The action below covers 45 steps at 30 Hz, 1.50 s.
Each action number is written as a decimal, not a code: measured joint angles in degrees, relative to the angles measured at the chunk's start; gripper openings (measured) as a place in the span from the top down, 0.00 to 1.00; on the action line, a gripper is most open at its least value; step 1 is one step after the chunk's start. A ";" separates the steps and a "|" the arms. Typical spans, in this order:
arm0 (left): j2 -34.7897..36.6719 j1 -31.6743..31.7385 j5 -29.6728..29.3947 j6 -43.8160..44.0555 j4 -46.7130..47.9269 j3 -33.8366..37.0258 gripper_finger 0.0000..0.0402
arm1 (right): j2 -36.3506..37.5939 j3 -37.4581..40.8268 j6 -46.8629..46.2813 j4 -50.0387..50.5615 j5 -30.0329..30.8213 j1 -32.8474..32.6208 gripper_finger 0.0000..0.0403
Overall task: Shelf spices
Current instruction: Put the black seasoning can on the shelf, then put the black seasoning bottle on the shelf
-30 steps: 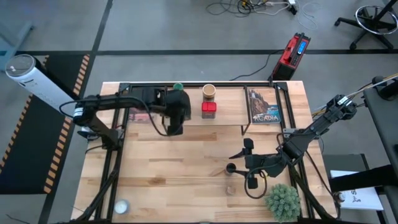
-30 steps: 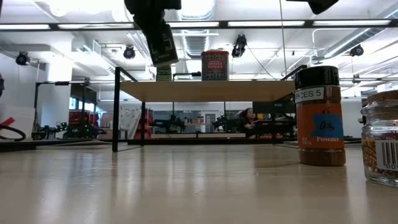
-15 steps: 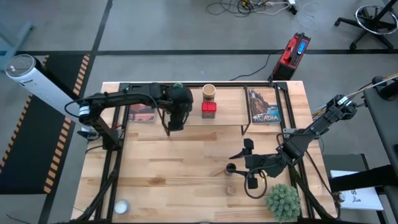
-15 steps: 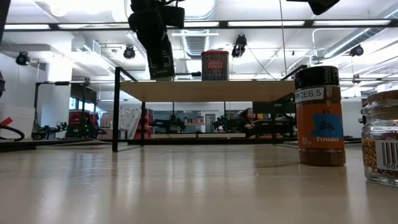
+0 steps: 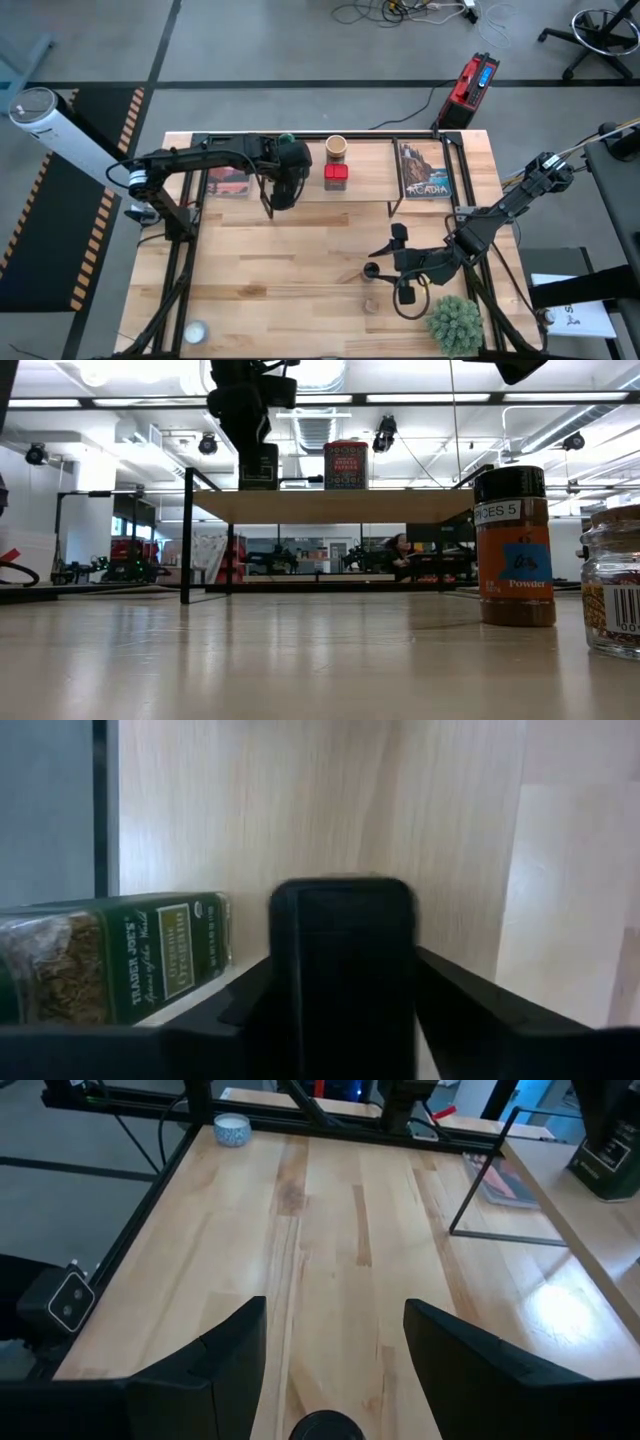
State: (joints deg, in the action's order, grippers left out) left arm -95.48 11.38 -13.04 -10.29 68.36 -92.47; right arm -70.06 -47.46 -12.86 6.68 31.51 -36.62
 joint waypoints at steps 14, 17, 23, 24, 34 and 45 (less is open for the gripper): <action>0.00 -0.40 -2.02 -1.55 -0.38 -0.55 0.37 | 0.00 0.00 0.00 0.00 0.01 0.00 0.47; 0.02 -0.82 -2.84 -2.53 -0.45 -2.00 0.36 | 0.00 0.00 0.00 0.00 0.01 0.00 0.47; 0.04 -1.28 -2.95 -2.73 -0.59 -7.01 0.35 | 0.00 0.00 0.00 0.02 0.01 0.00 0.47; 0.04 -1.44 -2.95 -2.73 -0.57 -8.08 0.36 | 0.00 0.00 0.00 0.02 0.01 0.00 0.47; 0.16 -5.43 1.54 2.51 -0.76 -17.12 0.38 | 0.00 0.00 -0.26 0.15 -0.27 -0.18 0.47; 0.27 -22.51 1.39 12.67 -7.91 -12.39 0.42 | 0.00 0.02 -1.15 0.52 -0.31 -1.27 0.47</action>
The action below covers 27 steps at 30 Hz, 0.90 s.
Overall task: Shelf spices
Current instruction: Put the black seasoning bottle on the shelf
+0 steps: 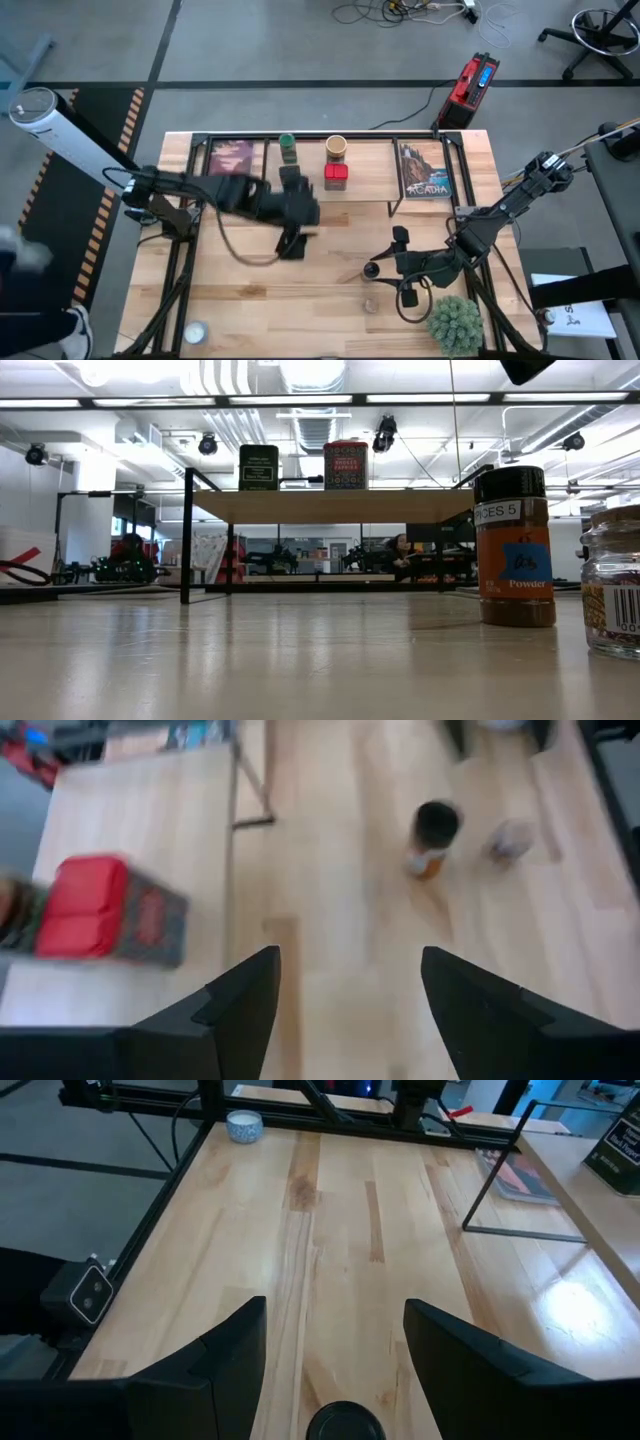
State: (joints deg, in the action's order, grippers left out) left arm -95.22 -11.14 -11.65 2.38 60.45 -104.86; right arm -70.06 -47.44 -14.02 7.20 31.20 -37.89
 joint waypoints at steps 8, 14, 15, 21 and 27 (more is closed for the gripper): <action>0.02 -13.51 -16.28 6.62 -6.82 3.17 0.46 | -1.20 -0.49 -2.63 3.14 -0.27 0.08 0.47; 0.09 -20.22 -27.05 12.13 -11.98 8.84 0.47 | -6.32 -9.60 -7.29 18.06 -2.69 0.67 0.47; 0.11 -20.85 -28.15 12.71 -13.09 10.06 0.46 | -7.74 -11.54 -7.75 21.40 -3.32 0.86 0.47; 0.11 -22.56 -32.97 16.46 -18.84 16.55 0.46 | -16.47 -22.84 -7.14 34.52 -4.31 1.59 0.47; 0.13 -22.67 -34.54 21.12 -20.27 19.67 0.48 | -22.92 -30.52 -5.11 42.34 -7.23 2.76 0.47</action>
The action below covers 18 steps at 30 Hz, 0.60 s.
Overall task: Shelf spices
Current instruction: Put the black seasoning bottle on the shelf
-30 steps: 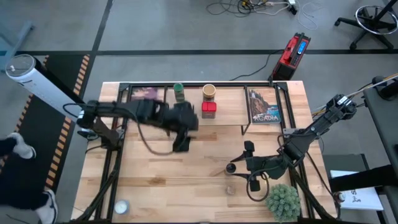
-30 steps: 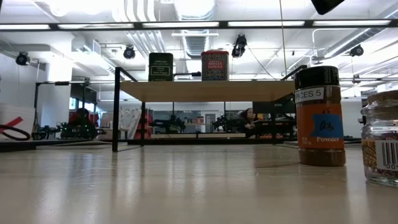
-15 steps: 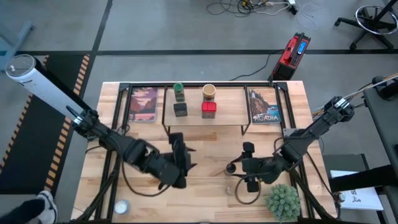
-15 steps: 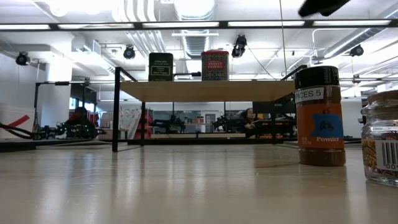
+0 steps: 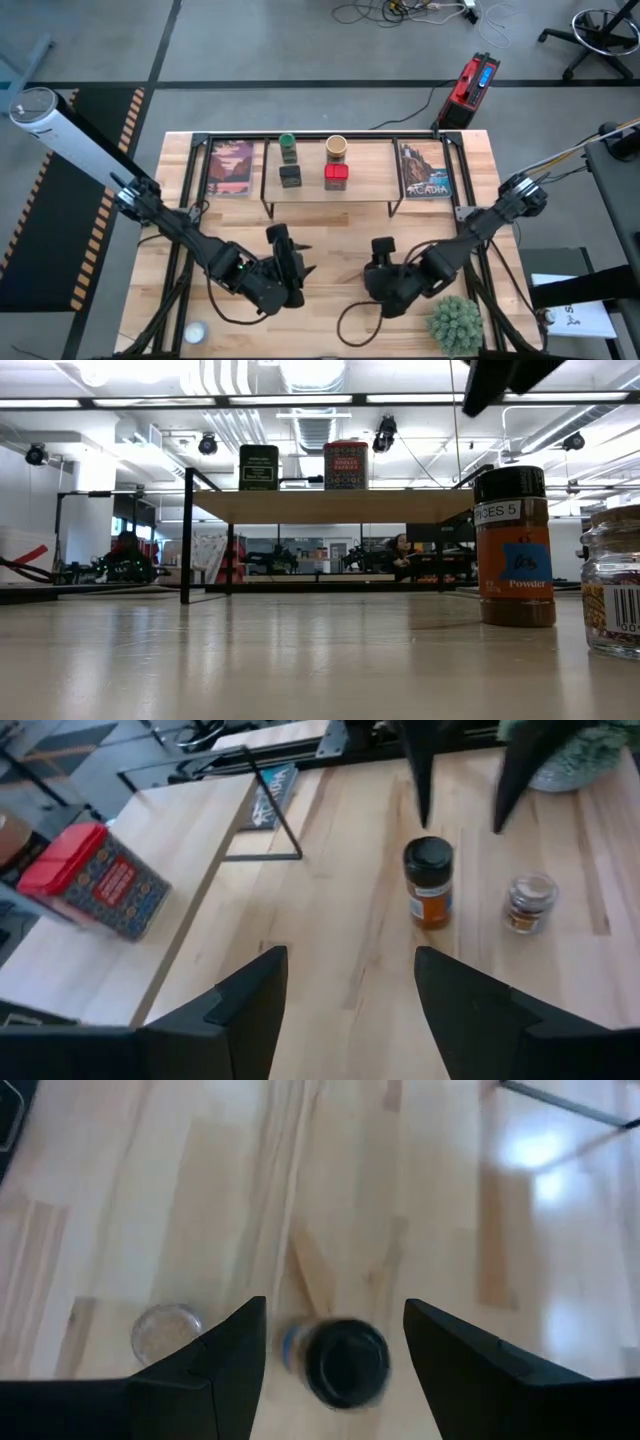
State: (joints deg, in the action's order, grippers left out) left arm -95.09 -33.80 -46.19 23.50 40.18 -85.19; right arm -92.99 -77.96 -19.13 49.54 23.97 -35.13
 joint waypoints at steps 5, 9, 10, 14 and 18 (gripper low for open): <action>0.00 -0.15 -0.38 2.72 0.14 0.90 0.49 | -1.60 -0.45 -2.04 -0.69 -3.39 2.44 0.47; 0.02 -0.43 -0.02 3.39 0.07 0.97 0.49 | -1.64 -0.19 -6.15 -0.49 -3.14 4.15 0.47; 0.05 -0.58 0.09 3.41 0.09 0.97 0.49 | -1.64 -0.19 -6.08 -0.79 -3.38 4.20 0.47; 0.07 -0.78 0.21 3.41 0.14 0.99 0.49 | -1.95 0.00 -2.30 -0.63 -6.97 3.94 0.47; 0.09 -0.92 0.20 3.69 0.00 1.69 0.49 | -2.08 1.13 -0.34 -0.44 -7.52 4.49 0.47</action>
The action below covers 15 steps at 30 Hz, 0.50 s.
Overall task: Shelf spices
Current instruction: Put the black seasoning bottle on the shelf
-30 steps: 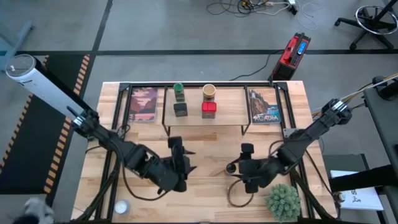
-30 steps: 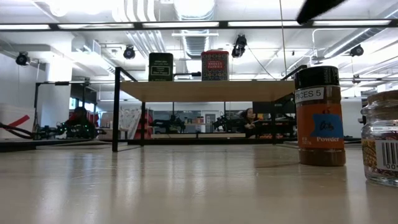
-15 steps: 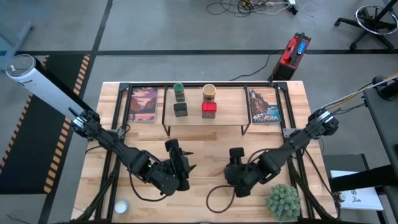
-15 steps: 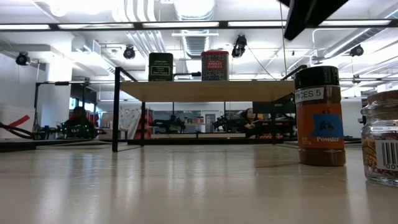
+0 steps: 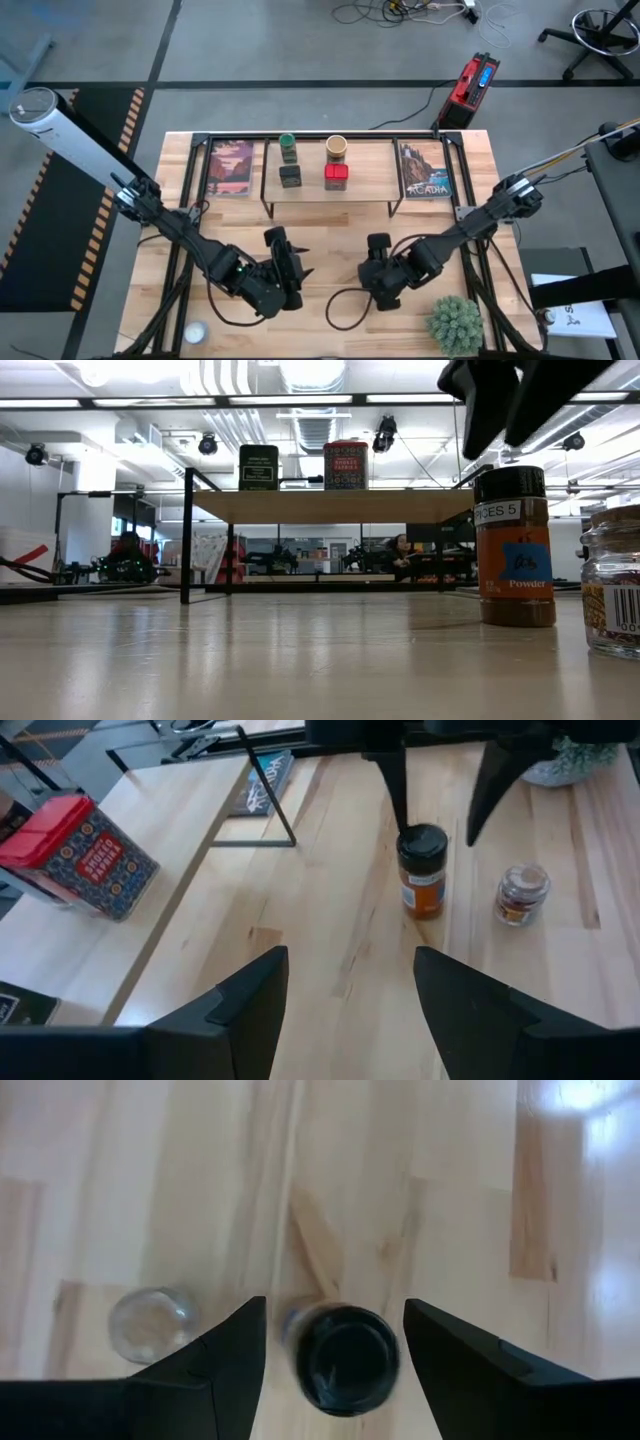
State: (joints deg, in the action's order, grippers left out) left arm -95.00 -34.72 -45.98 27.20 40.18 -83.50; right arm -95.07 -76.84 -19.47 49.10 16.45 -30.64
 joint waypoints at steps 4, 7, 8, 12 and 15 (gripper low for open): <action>0.00 -0.02 0.05 0.96 0.31 0.92 0.49 | 0.00 1.65 1.22 0.09 0.01 0.58 0.47; 0.00 -0.02 0.03 0.97 0.22 0.92 0.50 | 0.00 2.25 2.42 -0.03 0.02 0.60 0.47; 0.00 -0.02 0.05 0.97 0.22 0.92 0.50 | 0.00 2.40 2.77 -0.10 0.02 0.64 0.47; 0.00 -0.02 0.03 0.97 0.17 0.92 0.50 | 0.00 2.89 4.03 -0.14 -0.01 0.91 0.47; 0.00 -0.02 0.05 0.97 0.11 0.92 0.50 | 0.00 3.66 4.07 -0.28 -0.17 1.23 0.47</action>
State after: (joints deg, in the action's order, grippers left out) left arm -95.00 -34.74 -45.93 28.17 40.29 -82.59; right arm -95.07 -73.17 -15.40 48.82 16.28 -29.41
